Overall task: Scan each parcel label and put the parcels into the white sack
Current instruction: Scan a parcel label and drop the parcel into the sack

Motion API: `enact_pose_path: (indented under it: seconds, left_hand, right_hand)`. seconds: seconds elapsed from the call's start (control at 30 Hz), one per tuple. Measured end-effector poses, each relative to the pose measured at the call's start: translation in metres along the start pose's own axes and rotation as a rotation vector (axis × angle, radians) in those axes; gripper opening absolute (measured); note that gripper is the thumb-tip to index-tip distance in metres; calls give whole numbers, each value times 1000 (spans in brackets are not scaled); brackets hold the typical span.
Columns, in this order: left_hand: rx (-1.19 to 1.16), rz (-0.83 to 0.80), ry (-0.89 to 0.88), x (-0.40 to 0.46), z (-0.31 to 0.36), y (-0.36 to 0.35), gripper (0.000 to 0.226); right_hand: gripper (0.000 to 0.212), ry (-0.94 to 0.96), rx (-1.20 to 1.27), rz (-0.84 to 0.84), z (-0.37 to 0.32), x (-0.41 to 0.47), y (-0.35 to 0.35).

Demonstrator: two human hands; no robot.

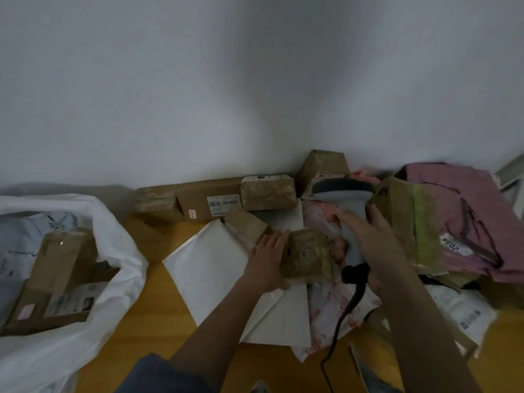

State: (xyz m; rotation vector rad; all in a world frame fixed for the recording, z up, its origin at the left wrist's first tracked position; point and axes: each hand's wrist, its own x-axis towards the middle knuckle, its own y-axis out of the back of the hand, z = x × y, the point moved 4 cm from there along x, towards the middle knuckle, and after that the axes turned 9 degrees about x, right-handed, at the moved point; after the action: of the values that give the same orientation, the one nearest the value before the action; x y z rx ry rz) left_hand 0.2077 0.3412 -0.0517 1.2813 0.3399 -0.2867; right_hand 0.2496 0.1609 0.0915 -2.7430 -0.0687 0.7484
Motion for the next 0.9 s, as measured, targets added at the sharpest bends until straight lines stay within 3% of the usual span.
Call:
enact_pose_path:
  seconds: [0.17,0.3,0.37,0.5,0.63,0.8,0.9]
  left_hand:
    - [-110,59,33,2,-3,4,117]
    - [-621,62,87,-12,-11,15,98]
    - [-868,-4,202,-29,-14,24,82]
    - [-1457,-99,380,-60,-20,34,76]
    - [-1914,-20,314,-87,-16,49,68]
    - [-2052,22,144,-112,-5,71,55]
    - [-2037,75,150,-125,-5,75,49]
  right_hand:
    - [31,17,59,35,-6,0,18]
    - [33,31,95,50,-8,1,24]
    - [34,41,104,48,-7,-1,24]
    - [33,37,55,44,-2,-10,14]
    - [29,65,0,-3,7,-20,-4]
    - [37,135,-26,-84,14,-43,-33]
    - [35,168,-80,-114,19,-52,-41]
